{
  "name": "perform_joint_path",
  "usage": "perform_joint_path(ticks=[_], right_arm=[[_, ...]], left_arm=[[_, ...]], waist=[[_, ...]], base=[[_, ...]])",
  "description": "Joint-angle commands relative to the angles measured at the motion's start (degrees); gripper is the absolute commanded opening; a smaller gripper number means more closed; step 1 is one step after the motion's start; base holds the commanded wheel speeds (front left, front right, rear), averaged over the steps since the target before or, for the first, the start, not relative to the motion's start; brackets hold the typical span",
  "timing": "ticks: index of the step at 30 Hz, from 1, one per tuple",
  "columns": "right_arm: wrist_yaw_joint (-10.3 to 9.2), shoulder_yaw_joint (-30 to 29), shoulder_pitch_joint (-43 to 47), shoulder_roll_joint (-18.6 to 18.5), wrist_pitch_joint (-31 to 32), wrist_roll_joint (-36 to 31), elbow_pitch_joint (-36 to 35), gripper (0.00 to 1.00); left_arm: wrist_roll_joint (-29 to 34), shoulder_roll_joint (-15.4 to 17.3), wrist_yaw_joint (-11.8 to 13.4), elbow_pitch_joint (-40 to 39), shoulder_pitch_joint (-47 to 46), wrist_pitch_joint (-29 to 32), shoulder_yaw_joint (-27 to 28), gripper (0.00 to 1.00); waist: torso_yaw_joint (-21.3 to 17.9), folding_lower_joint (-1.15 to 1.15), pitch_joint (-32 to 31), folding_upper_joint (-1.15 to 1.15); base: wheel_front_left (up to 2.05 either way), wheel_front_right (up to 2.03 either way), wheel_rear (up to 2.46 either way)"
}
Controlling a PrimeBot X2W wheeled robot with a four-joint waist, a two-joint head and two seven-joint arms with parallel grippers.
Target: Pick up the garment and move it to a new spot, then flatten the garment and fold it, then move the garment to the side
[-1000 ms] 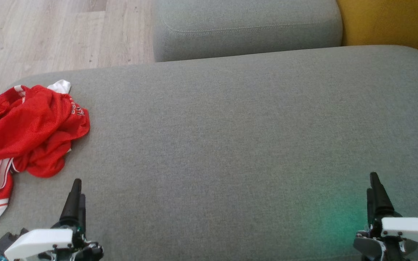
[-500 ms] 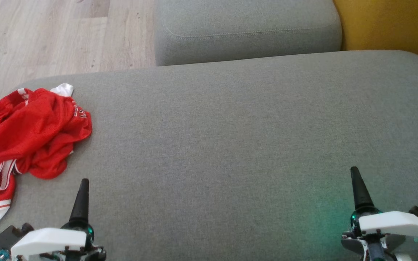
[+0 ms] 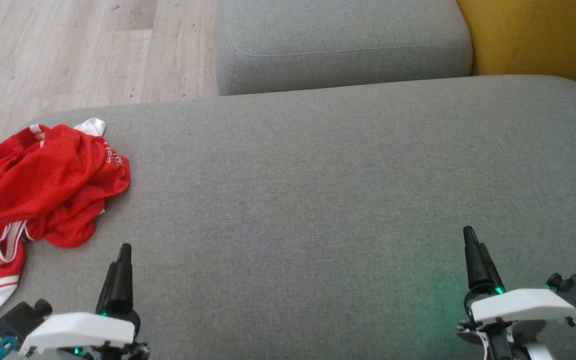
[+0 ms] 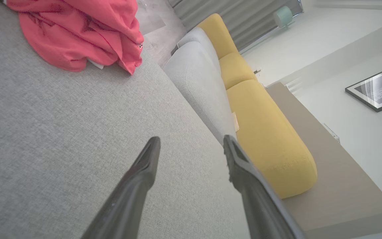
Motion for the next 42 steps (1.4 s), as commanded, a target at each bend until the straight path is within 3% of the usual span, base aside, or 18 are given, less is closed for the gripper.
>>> perform_joint_path(ticks=[1, 27, 42], right_arm=[[-0.02, 1.25, -2.78, -0.41, -1.05, -2.64, -2.45, 1.0], [-0.03, 6.58, -3.41, -0.29, -5.44, -19.79, -2.85, 1.0], [-0.03, 9.11, -3.49, -0.31, -7.8, -28.66, -2.87, 1.0]], left_arm=[[2.73, 1.2, 0.46, -2.86, -0.9, -0.96, 0.04, 1.0], [20.74, 1.99, 1.29, -6.9, 1.48, -5.32, -2.31, 1.0], [30.48, 1.36, 0.57, -9.14, 2.82, -7.66, -2.08, 1.0]], waist=[[0.03, 0.0, -0.17, 0.0], [0.53, 0.0, -1.73, 0.0], [0.75, 0.0, -2.46, 0.0]], base=[[0.0, 0.0, 0.0], [0.0, 0.0, 0.0], [0.0, 0.0, 0.0]])
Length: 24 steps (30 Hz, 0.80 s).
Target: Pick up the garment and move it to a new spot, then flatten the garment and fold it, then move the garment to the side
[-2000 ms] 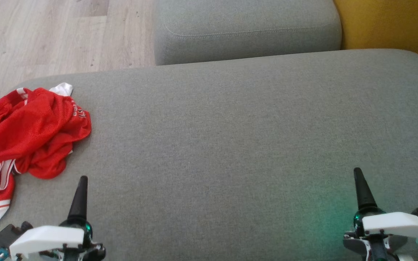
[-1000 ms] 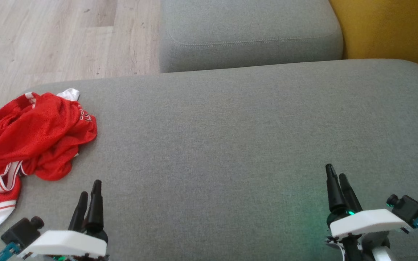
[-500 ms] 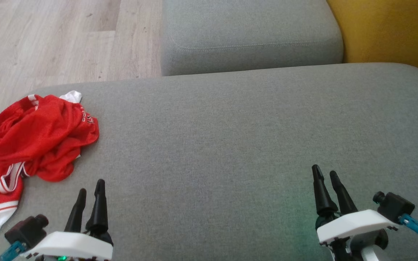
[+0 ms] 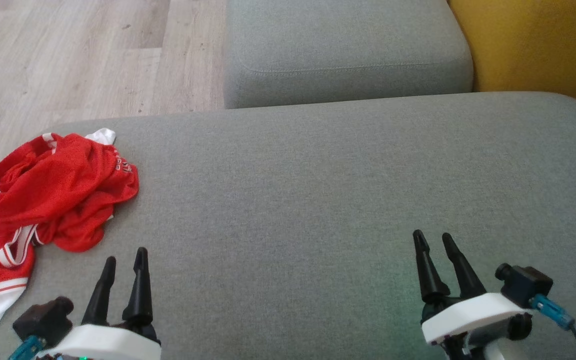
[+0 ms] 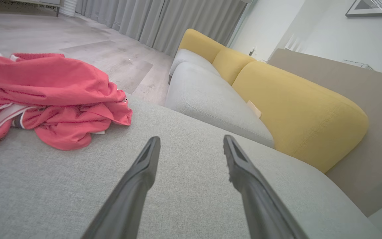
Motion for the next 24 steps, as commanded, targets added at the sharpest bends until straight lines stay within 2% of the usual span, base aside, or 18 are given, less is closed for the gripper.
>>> perform_joint_path(ticks=[1, 10, 24], right_arm=[[-0.03, 1.54, -3.46, -0.3, -1.02, -1.99, -2.22, 1.0], [-0.03, 2.93, -3.37, -0.32, -2.71, -8.66, -1.8, 1.0], [-0.04, 0.53, -2.83, -0.35, -5.08, -18.17, 0.17, 1.0]], left_arm=[[2.08, 0.17, -0.42, -2.64, -1.49, -0.88, 1.16, 1.0], [9.93, 0.04, -0.94, -4.59, -0.63, -2.56, 0.73, 1.0], [18.43, -0.24, -1.55, -6.93, 1.55, -4.91, 1.47, 1.0]], waist=[[0.03, 0.0, -0.06, 0.0], [0.09, 0.0, -0.56, 0.0], [0.05, 0.0, -1.64, 0.0]], base=[[0.0, 0.0, 0.0], [0.0, 0.0, 0.0], [0.0, 0.0, 0.0]])
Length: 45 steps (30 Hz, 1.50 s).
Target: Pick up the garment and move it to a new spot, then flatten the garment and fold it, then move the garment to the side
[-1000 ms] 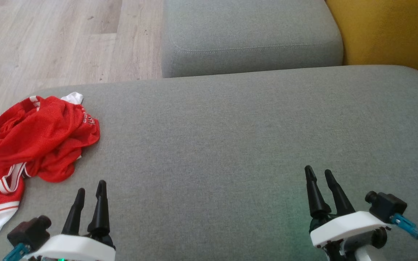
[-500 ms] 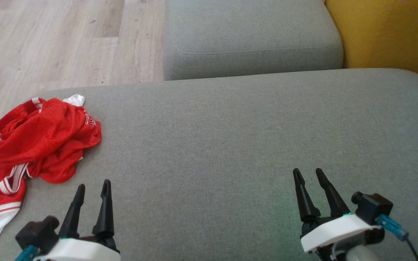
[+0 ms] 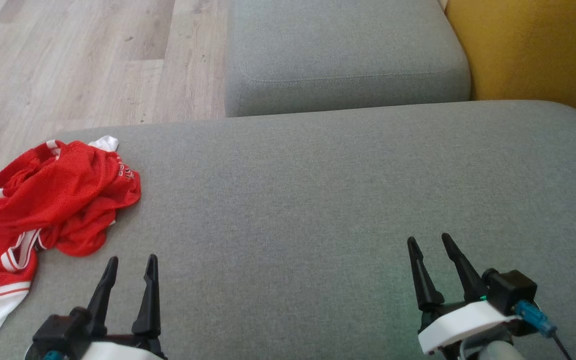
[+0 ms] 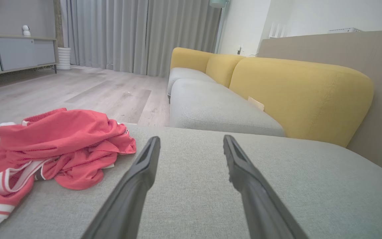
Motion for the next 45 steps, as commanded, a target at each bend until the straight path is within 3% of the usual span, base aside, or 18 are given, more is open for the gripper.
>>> perform_joint_path(ticks=[1, 11, 27, 34, 45], right_arm=[[-0.04, 1.01, -2.84, -0.35, -1.14, -2.12, -1.48, 1.0], [-0.04, 1.52, -2.84, -0.37, -2.81, -8.25, 0.47, 1.0], [-0.04, 0.97, -2.81, -0.37, -2.81, -8.26, 0.87, 1.0], [-0.04, 2.46, -1.84, -0.37, -2.81, -8.92, 0.98, 1.0], [-0.04, 3.12, -0.13, -0.37, -2.81, -6.08, -0.96, 1.0]], left_arm=[[2.18, -0.18, -0.49, -2.64, -1.73, -0.89, 1.75, 1.0], [8.62, -0.24, -0.97, -2.37, -0.37, -2.55, 2.3, 1.0], [8.47, -0.3, -1.45, -1.0, -0.49, -2.55, 3.56, 1.0], [9.44, -0.31, -0.43, -1.31, -0.73, -2.55, 3.53, 1.0], [10.14, -0.31, 0.07, -2.1, 0.95, -2.55, 5.82, 1.0]], waist=[[0.01, 0.0, -0.14, 0.0], [0.06, 0.0, -1.01, 0.0], [0.33, 0.0, -0.31, 0.0], [4.34, 0.0, 0.42, 0.0], [14.18, 0.0, -0.65, 0.0]], base=[[0.0, 0.0, 0.0], [0.0, 0.0, 0.0], [0.0, 0.0, 0.0], [0.0, 0.0, 0.0], [0.0, 0.0, 0.0]])
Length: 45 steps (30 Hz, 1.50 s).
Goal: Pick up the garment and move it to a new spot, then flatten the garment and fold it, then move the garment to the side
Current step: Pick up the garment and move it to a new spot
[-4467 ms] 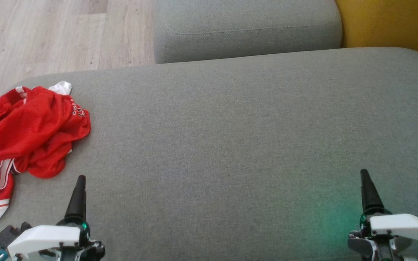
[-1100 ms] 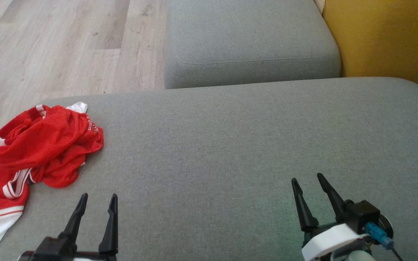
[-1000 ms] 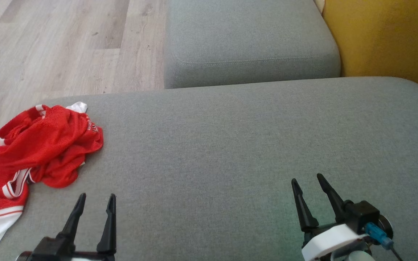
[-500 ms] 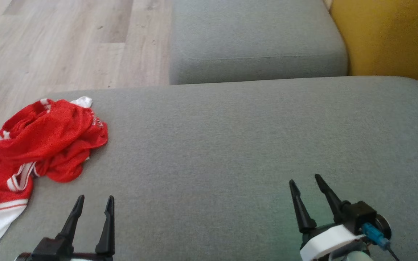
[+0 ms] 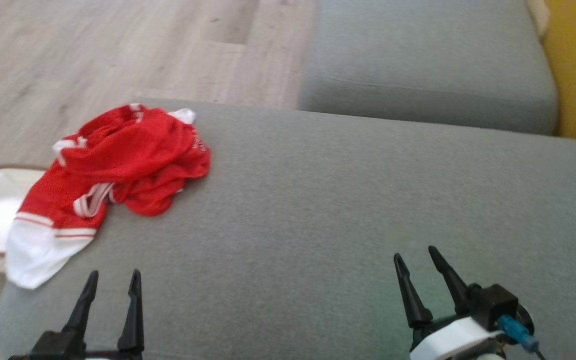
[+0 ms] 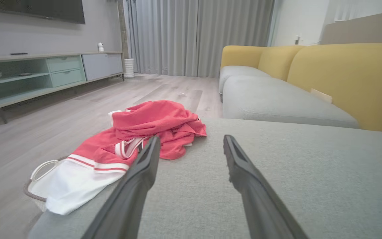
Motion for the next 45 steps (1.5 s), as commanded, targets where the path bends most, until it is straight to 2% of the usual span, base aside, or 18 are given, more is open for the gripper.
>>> perform_joint_path(ticks=[1, 10, 22, 27, 32, 36, 40, 45], right_arm=[[-0.04, 1.36, -1.15, -0.33, -0.68, 0.76, -2.19, 1.0], [-0.04, 2.14, -1.54, -0.33, -0.68, 2.15, -3.18, 1.0], [-0.04, 2.83, -2.55, -0.33, -0.68, 2.09, -2.65, 1.0], [-0.04, 1.38, -1.89, -0.33, -0.68, 1.03, -2.68, 1.0], [-0.04, -0.91, -2.56, -0.33, -0.68, -2.56, -3.87, 1.0], [-0.04, -2.27, -4.3, -1.25, -0.68, -6.07, -5.08, 1.0], [-0.04, -2.7, -6.13, -3.4, -0.68, -6.98, -6.14, 1.0], [-0.04, -3.81, -8.71, -6.67, -0.68, -7.59, -8.27, 1.0]], left_arm=[[0.58, -0.24, 0.44, -2.54, -1.17, -0.7, 2.37, 1.0], [1.06, -0.14, 0.47, -3.84, 0.07, -0.7, 4.91, 1.0], [1.52, -0.1, 0.63, -5.68, -0.06, -0.7, 6.19, 1.0], [0.52, 0.84, -0.4, -7.51, -4.58, -0.7, 5.22, 1.0], [-0.89, 4.31, -1.46, -8.72, -14.84, -0.7, 3.63, 1.0], [-3.81, 8.35, -1.86, -1.29, -30.06, -0.7, 1.62, 1.0], [-4.98, 11.96, -1.97, 9.99, -42.77, 1.49, -1.62, 1.0], [-7.53, 14.87, -1.99, 25.56, -57.23, 5.52, -6.31, 1.0]], waist=[[3.58, 0.0, -1.07, 0.0], [9.38, 0.0, -1.19, 0.0], [11.52, 0.0, 0.44, 0.0], [11.72, 0.0, 1.28, 0.0], [10.24, 0.0, 6.33, 0.0], [9.08, 0.0, 11.82, 0.0], [7.77, 0.0, 15.83, 0.0], [6.15, 0.0, 21.47, 0.0]], base=[[0.0, 0.0, 0.0], [0.0, 0.0, 0.0], [0.0, 0.0, 0.0], [0.0, 0.0, 0.0], [0.0, 0.0, 0.0], [0.0, 0.0, 0.0], [0.0, 0.0, 0.0], [0.0, 0.0, 0.0]])
